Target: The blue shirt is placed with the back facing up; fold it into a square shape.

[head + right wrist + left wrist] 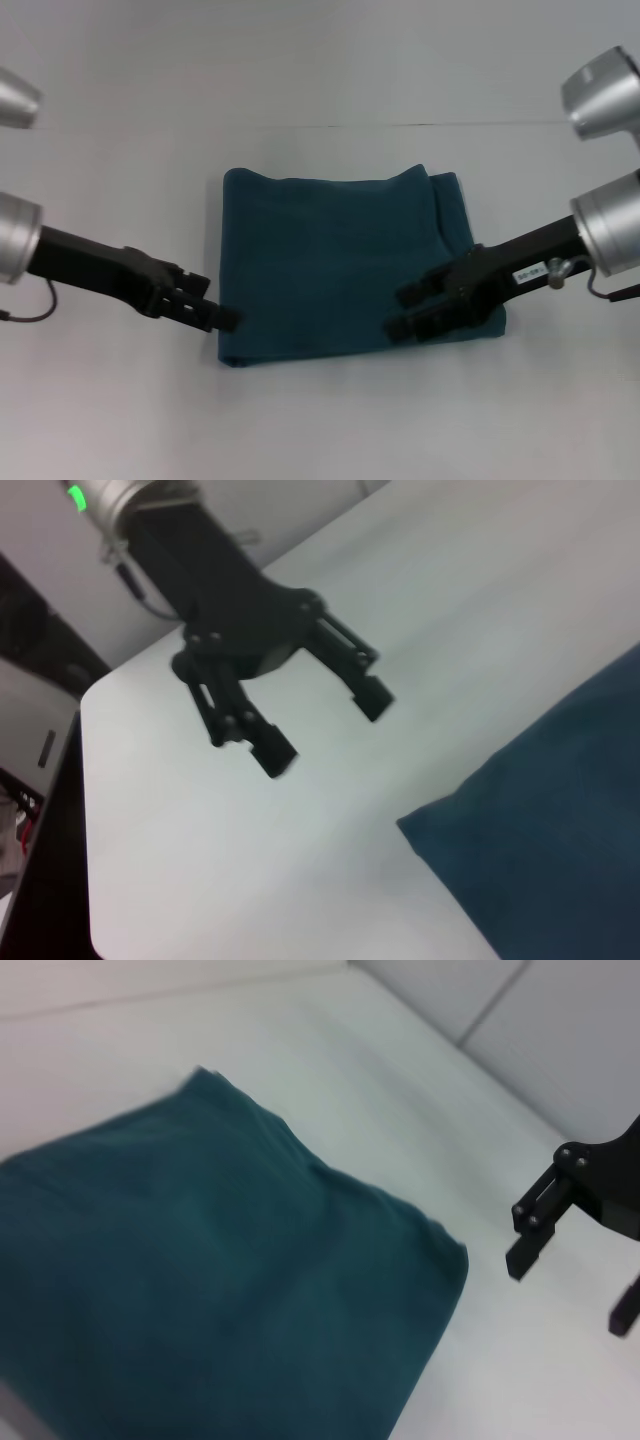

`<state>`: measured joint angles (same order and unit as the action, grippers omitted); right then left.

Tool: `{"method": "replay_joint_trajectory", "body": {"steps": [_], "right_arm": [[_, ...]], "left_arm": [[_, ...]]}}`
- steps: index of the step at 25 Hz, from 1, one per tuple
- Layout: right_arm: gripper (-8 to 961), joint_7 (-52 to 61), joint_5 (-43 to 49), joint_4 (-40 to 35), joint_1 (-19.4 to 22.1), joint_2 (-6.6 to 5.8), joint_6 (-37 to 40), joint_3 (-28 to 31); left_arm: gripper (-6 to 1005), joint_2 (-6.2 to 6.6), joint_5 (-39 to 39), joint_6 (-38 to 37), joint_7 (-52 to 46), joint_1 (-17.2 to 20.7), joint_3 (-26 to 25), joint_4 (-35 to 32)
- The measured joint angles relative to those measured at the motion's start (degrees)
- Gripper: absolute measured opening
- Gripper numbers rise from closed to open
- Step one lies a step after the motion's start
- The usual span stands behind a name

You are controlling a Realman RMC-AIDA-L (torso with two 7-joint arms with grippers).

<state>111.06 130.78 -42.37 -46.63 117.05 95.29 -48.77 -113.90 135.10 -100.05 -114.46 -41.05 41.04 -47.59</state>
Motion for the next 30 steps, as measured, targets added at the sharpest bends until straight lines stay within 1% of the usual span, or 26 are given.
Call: {"method": "replay_joint_trajectory", "body": {"steps": [1, 4, 5, 8, 12, 17, 25, 27, 30], "right_arm": [[675, -0.07, -0.07, -0.03, -0.05, 0.31, -0.17, -0.32], [676, -0.33, -1.28, -0.08, 0.43, 0.59, -0.73, 0.57], [676, -0.39, -1.91, -0.13, 0.79, 0.51, -0.96, 0.89], [676, -0.46, -3.07, -1.04, 2.0, 0.21, -2.1, 1.3], [676, -0.13, -3.11, -3.15, 3.54, 0.13, -3.35, 1.31], [676, 0.0, -3.16, -3.76, 4.55, -0.27, -3.64, 1.44], [676, 0.12, -3.24, -4.18, 4.56, -0.54, -3.26, 3.35], [676, 0.32, -3.25, -4.38, 4.39, -0.59, -3.24, 3.4], [676, 0.73, -3.25, -4.43, 4.2, -0.86, -3.22, 3.42]], "left_arm": [[932, -0.18, -0.03, 0.42, 0.18, -0.26, 0.89, 0.0], [932, -1.01, -0.3, 1.39, 1.53, -1.05, 2.28, -0.17], [932, -1.23, -0.33, 1.45, 1.94, -1.2, 2.35, -0.19], [932, -2.65, -0.25, 2.21, 3.83, -1.98, 2.45, -0.35], [932, -3.58, -0.23, 4.15, 4.16, -2.38, 2.52, -0.44], [932, -3.99, -0.44, 5.5, 3.68, -2.79, 2.32, -0.5], [932, -4.34, -0.15, 5.43, 3.26, -3.3, 2.68, -1.39], [932, -4.28, -0.01, 5.29, 2.52, -3.45, 3.28, -2.02], [932, -3.89, 0.04, 5.11, -0.07, -3.58, 6.17, -3.46]]}}
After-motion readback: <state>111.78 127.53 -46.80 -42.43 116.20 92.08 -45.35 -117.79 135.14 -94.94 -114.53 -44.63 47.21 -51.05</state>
